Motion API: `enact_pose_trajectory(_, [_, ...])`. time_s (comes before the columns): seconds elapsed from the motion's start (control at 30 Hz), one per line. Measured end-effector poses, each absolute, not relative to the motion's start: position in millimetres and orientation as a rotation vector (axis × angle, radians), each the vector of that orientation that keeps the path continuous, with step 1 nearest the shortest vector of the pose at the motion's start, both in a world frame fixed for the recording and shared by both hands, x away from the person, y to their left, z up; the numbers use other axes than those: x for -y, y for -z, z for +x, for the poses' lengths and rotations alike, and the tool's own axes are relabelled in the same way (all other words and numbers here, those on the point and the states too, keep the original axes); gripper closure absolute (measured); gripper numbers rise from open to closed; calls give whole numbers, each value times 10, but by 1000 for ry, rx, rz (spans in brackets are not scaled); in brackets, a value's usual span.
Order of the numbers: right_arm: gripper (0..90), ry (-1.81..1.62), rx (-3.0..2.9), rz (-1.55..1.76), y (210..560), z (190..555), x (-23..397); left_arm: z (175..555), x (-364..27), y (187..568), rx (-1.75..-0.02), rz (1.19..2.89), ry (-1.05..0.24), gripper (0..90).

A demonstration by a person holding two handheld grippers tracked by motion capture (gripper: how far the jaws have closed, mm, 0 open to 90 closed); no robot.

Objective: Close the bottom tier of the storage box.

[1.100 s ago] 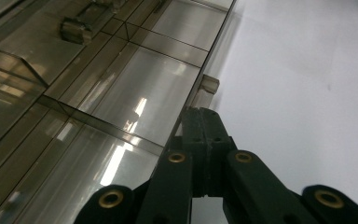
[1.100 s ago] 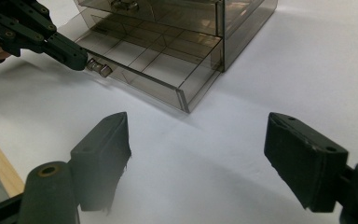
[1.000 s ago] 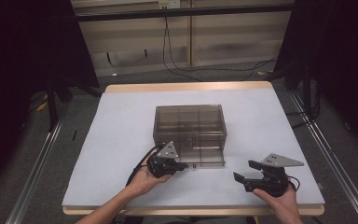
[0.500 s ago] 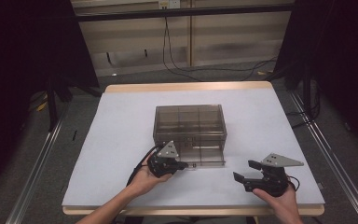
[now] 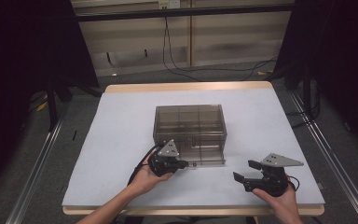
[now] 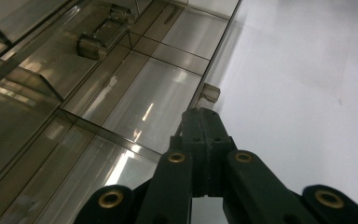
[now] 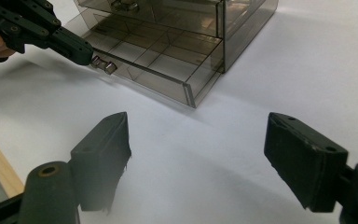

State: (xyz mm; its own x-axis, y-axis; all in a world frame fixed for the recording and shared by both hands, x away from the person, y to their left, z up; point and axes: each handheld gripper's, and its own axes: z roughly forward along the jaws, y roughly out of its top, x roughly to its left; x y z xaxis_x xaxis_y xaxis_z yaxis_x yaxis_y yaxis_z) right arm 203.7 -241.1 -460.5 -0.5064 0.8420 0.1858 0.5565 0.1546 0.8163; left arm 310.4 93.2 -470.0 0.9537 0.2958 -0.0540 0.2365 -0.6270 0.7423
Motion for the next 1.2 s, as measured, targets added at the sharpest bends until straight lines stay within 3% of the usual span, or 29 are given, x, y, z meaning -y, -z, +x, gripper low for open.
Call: enact_pose_trajectory(1.2, [221,-1281,-2122,1350,4606,2038,2419,3182,-936,4705,-426,2243,-106,900])
